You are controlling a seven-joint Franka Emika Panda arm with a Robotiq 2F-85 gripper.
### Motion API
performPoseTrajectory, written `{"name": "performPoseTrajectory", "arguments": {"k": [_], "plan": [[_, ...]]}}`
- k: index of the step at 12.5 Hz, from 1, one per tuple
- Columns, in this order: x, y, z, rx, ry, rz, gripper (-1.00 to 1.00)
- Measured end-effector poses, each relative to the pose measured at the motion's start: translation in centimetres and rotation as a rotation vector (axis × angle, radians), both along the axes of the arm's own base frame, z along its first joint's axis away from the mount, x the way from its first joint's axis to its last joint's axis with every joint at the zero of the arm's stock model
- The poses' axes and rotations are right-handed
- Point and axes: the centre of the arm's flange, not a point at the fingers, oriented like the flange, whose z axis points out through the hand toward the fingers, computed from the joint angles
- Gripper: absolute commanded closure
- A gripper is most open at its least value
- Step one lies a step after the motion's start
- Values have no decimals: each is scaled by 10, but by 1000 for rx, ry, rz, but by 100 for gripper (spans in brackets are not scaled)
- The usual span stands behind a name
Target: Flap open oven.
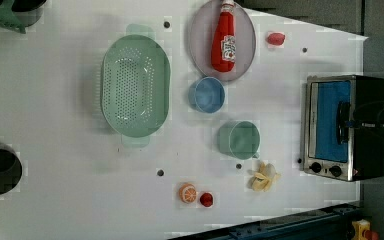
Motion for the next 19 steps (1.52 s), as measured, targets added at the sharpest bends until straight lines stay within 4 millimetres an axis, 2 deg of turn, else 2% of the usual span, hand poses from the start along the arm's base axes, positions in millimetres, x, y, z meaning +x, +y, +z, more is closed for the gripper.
{"name": "performPoseTrajectory", "arguments": {"k": [2,5,9,11,15,19], "plan": [[1,7,-4,-58,40,56,65],[6,24,-7,-134,72,51,65],[15,63,-20,-187,82,43,65],[21,85,-28,-242,100,95,65],[32,143,-69,-329,125,126,65],[30,211,-137,-448,138,158,65]]}}
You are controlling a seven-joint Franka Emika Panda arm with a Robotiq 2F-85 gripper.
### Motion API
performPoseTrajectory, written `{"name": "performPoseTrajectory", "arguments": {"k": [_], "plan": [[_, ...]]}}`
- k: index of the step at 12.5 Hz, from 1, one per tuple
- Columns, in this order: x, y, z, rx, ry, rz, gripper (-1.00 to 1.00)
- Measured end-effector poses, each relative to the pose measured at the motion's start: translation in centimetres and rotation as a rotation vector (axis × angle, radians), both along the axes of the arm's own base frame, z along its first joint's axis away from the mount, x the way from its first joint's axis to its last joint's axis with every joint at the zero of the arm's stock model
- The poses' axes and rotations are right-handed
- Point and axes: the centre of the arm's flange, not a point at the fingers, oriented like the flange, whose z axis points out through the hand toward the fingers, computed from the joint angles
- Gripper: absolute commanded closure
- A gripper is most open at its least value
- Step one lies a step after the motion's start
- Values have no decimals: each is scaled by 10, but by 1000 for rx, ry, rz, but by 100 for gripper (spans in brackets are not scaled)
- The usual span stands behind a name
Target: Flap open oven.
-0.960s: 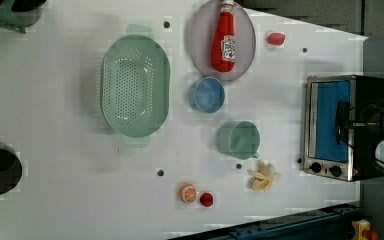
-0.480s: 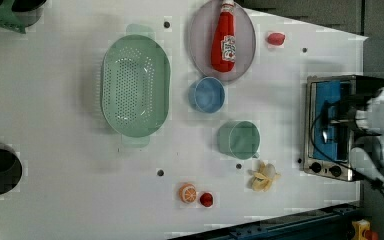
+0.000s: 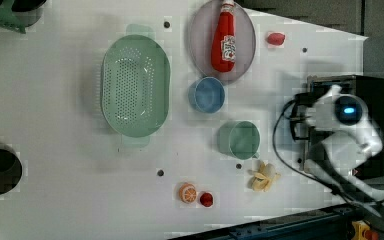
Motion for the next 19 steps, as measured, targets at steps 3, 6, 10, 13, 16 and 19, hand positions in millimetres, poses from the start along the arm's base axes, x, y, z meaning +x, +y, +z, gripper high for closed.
{"name": "performPoseTrajectory", "arguments": {"k": [3,6,10,13,16,19], "plan": [[-13,34,-52,-47,6,-15,65],[-27,44,-80,-90,5,-68,65],[-24,44,-77,-85,-36,-111,65],[-13,44,-59,-33,-94,-202,65],[8,51,14,125,-231,-466,65],[24,54,125,297,-376,-667,65]]}}
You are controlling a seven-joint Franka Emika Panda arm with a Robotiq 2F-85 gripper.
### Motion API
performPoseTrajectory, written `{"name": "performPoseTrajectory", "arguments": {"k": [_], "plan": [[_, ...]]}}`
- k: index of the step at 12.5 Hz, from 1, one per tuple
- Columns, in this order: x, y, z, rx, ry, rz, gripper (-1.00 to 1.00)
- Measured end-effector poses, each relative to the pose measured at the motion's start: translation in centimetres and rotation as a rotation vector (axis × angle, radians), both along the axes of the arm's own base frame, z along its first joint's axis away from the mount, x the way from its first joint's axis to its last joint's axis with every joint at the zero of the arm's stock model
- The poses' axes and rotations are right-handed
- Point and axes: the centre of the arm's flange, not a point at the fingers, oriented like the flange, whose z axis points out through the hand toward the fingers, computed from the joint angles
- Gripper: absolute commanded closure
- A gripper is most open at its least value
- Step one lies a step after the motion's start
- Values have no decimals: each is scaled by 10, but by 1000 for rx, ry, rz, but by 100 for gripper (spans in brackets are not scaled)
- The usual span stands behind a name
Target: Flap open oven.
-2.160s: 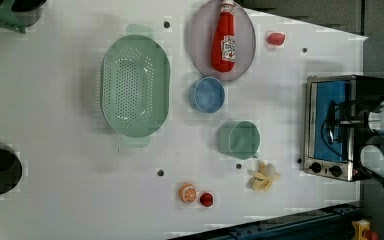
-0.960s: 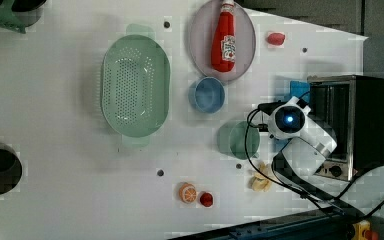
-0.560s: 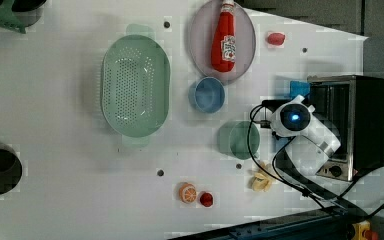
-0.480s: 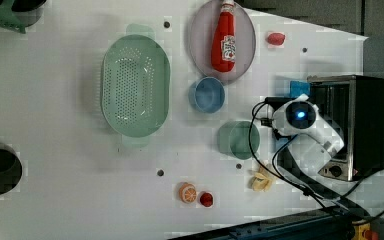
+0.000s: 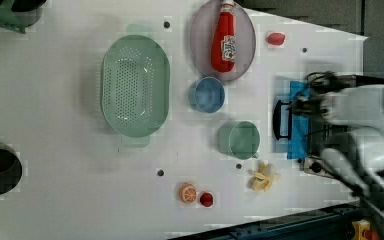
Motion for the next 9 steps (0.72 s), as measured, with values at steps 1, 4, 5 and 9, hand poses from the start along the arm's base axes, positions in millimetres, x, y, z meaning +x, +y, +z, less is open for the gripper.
{"name": "performPoseTrajectory", "arguments": {"k": [1,4,5,9], "plan": [[1,2,37,51,-34,-53,65],[-7,0,137,195,-117,-163,65],[-10,-2,162,241,-130,-191,65],[-30,-12,222,259,-84,-223,65]]}}
